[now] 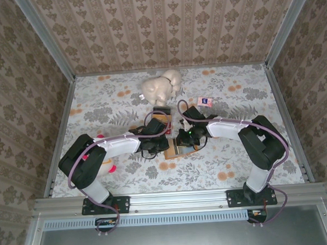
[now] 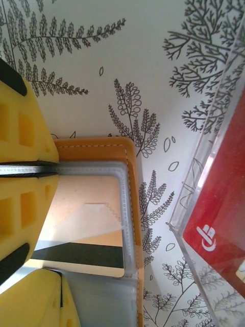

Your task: Take the credit cards out of the card holder

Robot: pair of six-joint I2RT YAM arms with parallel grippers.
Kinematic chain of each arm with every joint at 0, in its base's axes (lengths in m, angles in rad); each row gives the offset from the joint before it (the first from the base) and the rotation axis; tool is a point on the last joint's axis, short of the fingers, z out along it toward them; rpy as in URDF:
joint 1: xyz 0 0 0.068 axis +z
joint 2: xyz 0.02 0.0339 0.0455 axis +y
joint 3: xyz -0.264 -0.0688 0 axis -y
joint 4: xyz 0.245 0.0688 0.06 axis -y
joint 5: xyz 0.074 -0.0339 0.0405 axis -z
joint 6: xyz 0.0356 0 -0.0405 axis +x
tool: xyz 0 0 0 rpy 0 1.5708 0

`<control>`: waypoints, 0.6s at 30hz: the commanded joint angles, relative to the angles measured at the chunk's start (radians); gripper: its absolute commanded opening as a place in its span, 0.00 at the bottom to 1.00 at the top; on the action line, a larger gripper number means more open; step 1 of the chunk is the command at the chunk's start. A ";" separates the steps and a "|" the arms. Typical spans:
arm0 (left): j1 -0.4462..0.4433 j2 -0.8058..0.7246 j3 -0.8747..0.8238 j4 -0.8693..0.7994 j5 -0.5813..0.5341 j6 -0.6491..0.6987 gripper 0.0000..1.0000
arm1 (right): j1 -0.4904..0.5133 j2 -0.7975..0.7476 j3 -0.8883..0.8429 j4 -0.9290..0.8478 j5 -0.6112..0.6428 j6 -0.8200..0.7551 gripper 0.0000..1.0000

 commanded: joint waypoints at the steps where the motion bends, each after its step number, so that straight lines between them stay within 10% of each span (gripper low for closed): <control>1: -0.002 0.037 -0.011 -0.057 0.005 0.019 0.13 | -0.003 -0.004 -0.014 0.016 -0.025 0.003 0.15; 18: -0.002 0.048 -0.007 -0.060 0.017 0.028 0.12 | -0.003 0.023 -0.015 0.050 -0.068 -0.002 0.11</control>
